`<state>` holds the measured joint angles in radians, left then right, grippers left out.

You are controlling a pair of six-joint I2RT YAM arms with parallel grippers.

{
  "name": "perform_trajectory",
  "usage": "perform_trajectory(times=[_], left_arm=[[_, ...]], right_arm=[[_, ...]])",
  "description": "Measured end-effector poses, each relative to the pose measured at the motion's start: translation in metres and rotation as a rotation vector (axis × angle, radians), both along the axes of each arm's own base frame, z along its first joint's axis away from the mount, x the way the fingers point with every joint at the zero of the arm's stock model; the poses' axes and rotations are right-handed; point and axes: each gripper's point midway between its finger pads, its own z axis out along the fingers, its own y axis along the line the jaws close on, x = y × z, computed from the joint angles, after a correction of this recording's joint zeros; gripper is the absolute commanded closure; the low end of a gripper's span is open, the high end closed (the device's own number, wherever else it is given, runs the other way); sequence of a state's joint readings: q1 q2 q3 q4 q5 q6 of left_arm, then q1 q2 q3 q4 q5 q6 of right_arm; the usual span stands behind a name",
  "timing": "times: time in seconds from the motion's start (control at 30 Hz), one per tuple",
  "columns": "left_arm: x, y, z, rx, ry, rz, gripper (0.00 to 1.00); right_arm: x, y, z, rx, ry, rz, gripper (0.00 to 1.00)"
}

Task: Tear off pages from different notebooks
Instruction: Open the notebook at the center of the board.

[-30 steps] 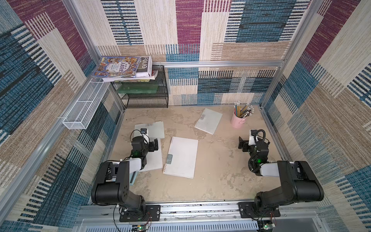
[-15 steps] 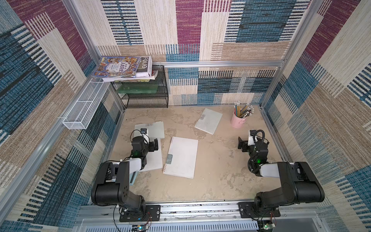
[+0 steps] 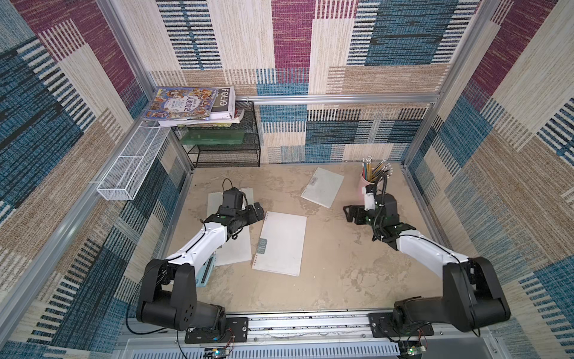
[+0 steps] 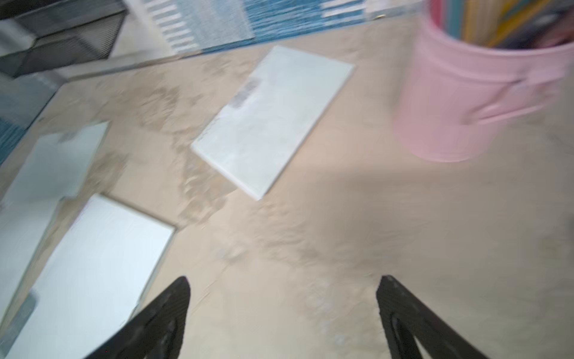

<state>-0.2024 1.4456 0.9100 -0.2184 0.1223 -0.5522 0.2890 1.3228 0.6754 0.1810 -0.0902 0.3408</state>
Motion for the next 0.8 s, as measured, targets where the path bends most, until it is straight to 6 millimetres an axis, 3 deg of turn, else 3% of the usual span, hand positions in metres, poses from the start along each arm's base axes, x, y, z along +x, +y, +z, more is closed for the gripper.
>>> perform_trajectory(times=[0.07,0.2,0.3,0.43,0.57,0.8], left_arm=[[-0.003,-0.011,-0.012,-0.018,0.056,-0.004,0.01],[-0.026,-0.035,-0.053,-0.017,0.215,-0.031,0.06],[-0.042,-0.047,-0.071,-0.018,0.295,-0.048,0.08],[-0.045,-0.055,-0.083,-0.015,0.334,-0.044,0.11],[-0.043,-0.071,-0.082,-0.041,0.335,-0.056,0.15],[-0.042,-0.106,-0.081,-0.141,0.341,-0.09,0.19]], right_arm=[[-0.016,0.019,0.004,0.021,-0.013,0.033,0.04],[-0.033,0.033,-0.017,0.031,0.068,0.044,0.04],[-0.046,0.065,-0.025,0.016,0.114,0.127,0.04],[-0.055,0.088,-0.052,-0.008,0.203,0.177,0.0],[-0.062,0.107,-0.078,0.008,0.304,0.228,0.07],[-0.056,0.13,-0.096,0.07,0.403,0.277,0.3]])
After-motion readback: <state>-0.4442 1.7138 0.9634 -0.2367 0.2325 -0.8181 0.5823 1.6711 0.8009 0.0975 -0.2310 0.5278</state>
